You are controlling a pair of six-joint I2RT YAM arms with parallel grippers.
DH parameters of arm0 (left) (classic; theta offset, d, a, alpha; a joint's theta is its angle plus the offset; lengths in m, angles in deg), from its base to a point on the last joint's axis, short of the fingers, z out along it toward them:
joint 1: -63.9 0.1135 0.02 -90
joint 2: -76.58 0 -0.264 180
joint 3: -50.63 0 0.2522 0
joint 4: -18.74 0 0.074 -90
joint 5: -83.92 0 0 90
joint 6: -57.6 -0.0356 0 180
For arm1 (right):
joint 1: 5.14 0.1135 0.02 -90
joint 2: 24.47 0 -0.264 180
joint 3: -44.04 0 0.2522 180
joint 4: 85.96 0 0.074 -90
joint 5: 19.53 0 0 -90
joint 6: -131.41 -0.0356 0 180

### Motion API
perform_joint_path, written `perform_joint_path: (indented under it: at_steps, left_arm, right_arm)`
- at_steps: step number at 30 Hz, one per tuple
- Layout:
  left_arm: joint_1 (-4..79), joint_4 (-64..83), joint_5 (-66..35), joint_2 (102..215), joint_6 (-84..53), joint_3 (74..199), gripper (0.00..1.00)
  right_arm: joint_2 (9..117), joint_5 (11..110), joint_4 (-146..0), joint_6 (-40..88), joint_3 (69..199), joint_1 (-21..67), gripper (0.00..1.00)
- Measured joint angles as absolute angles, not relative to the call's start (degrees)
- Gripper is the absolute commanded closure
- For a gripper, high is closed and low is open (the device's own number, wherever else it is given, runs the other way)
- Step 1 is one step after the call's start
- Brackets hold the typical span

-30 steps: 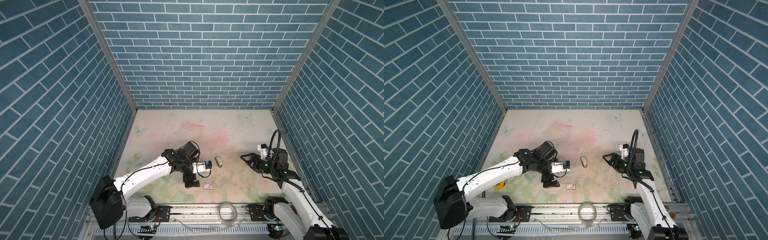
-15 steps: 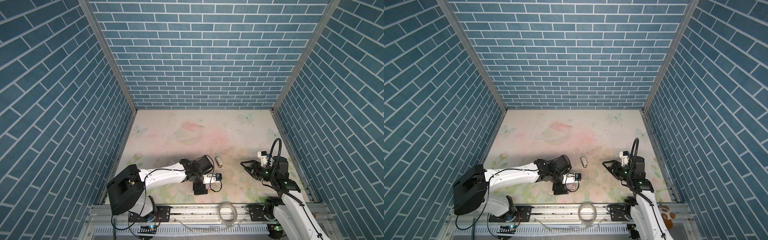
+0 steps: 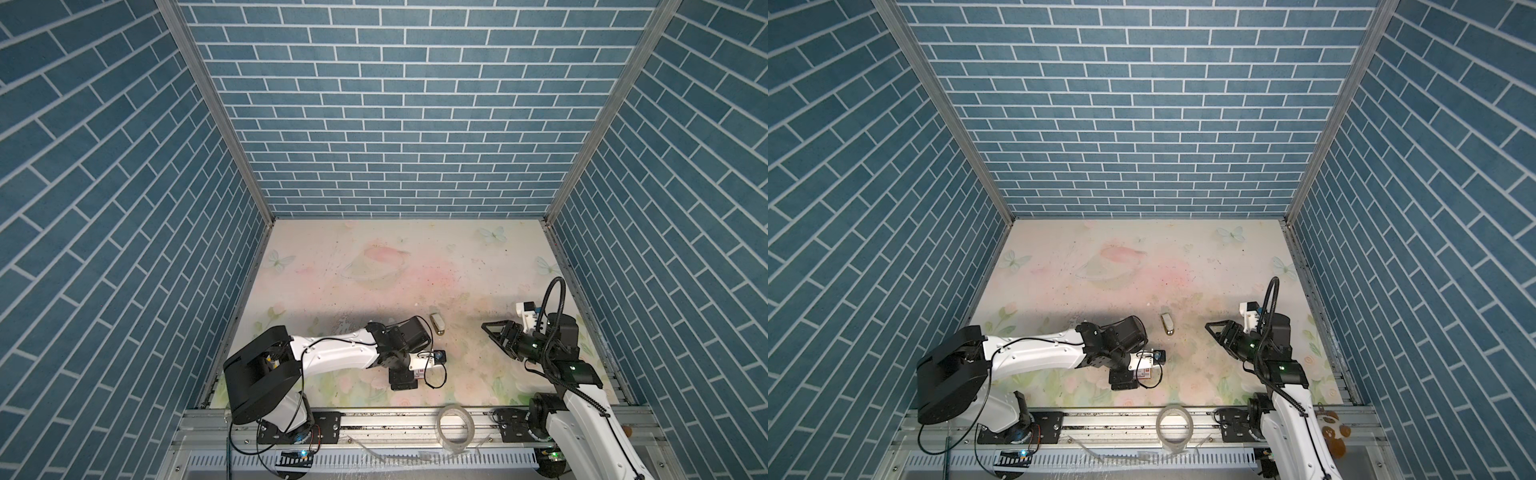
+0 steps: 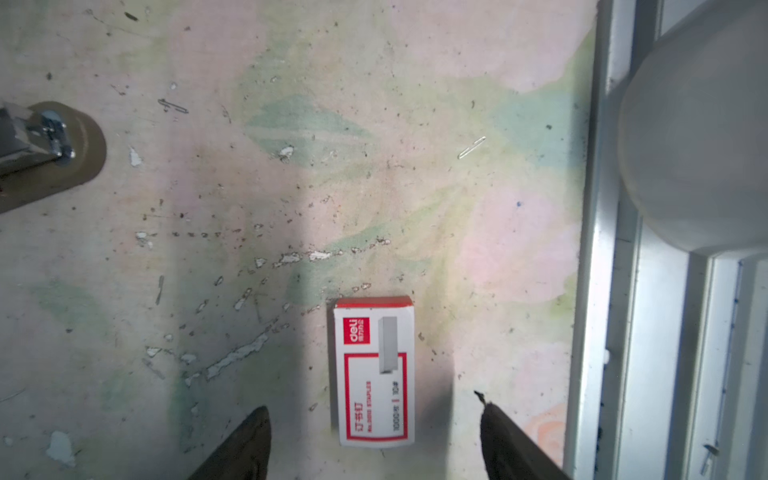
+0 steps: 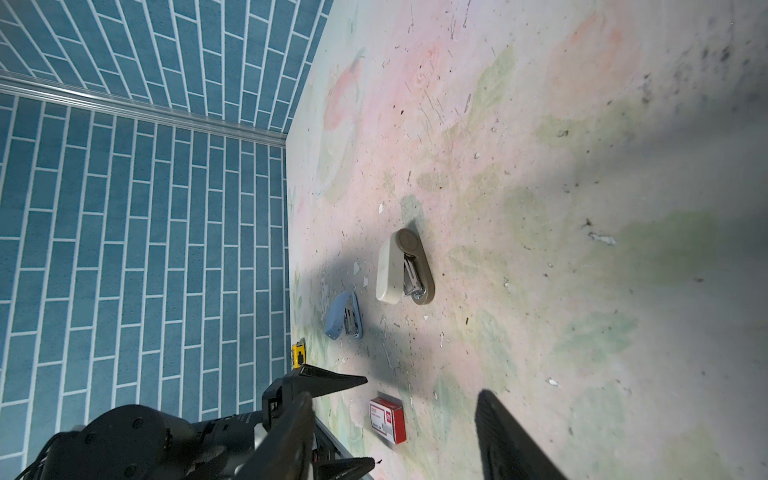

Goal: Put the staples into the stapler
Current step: 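Reach left gripper over the staple box while right arm moves toward stapler, then lower the left gripper and close it on the staple box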

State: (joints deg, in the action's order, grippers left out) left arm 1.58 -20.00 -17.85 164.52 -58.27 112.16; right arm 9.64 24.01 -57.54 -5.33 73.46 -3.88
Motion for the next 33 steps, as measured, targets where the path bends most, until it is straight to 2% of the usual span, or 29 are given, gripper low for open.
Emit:
perform_joint_path:
  at_steps: [7,18,29,33]
  left_arm:
    - [1.27,-21.33,-17.66,166.75,-58.29,114.09,0.18]
    - [0.50,-21.72,-16.19,167.91,-58.29,114.94,0.22]
    - [0.00,-21.72,-13.63,170.59,-57.57,115.53,0.34]
    - [-0.04,-21.75,-13.66,171.66,-57.48,116.51,0.47]
  right_arm:
    - [9.04,24.01,-56.10,-5.31,73.46,-3.88,0.39]
    - [7.14,24.06,-53.45,-5.31,73.48,-3.88,0.39]
    - [7.14,24.04,-53.28,-5.29,73.48,-3.88,0.40]
    - [7.14,23.99,-53.28,-5.29,73.48,-3.88,0.41]
